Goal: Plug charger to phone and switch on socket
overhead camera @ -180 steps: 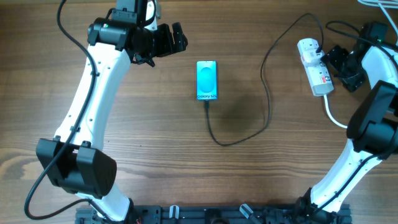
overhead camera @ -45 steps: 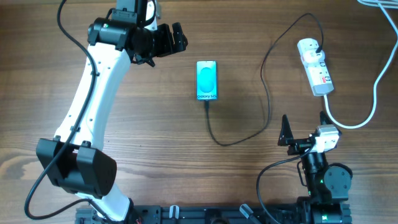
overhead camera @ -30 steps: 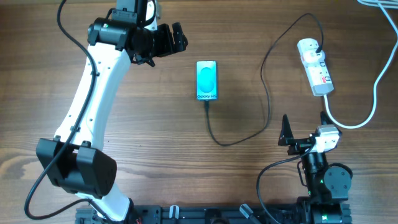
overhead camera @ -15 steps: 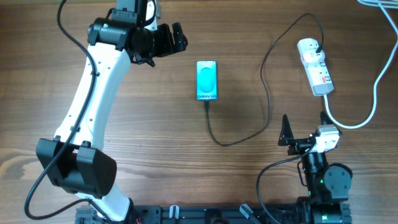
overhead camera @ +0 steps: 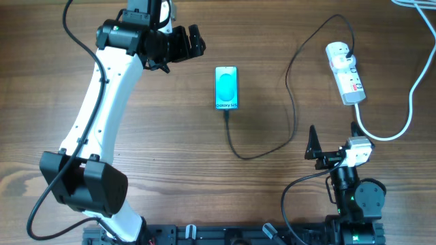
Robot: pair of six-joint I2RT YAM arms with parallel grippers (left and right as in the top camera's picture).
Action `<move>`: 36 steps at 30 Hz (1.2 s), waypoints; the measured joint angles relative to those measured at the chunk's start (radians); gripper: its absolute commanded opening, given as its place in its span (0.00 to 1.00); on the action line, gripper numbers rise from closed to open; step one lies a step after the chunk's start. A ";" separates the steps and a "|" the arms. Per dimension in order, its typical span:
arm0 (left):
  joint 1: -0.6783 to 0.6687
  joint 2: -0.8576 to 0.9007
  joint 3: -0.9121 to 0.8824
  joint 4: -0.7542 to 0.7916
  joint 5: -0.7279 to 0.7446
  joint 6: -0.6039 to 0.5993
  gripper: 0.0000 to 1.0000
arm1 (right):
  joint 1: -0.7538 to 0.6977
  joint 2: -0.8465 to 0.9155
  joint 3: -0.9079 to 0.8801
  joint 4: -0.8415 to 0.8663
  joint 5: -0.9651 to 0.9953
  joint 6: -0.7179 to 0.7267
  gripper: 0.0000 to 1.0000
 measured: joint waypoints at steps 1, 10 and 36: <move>0.000 0.000 0.000 0.000 0.000 0.000 1.00 | 0.000 0.000 0.000 0.000 0.000 0.000 1.00; -0.026 -0.076 -0.143 0.002 -0.113 0.000 1.00 | 0.000 0.000 0.000 0.000 0.000 0.000 1.00; 0.122 -1.277 -1.183 0.313 -0.201 0.000 1.00 | 0.000 -0.003 0.000 0.000 0.000 0.000 1.00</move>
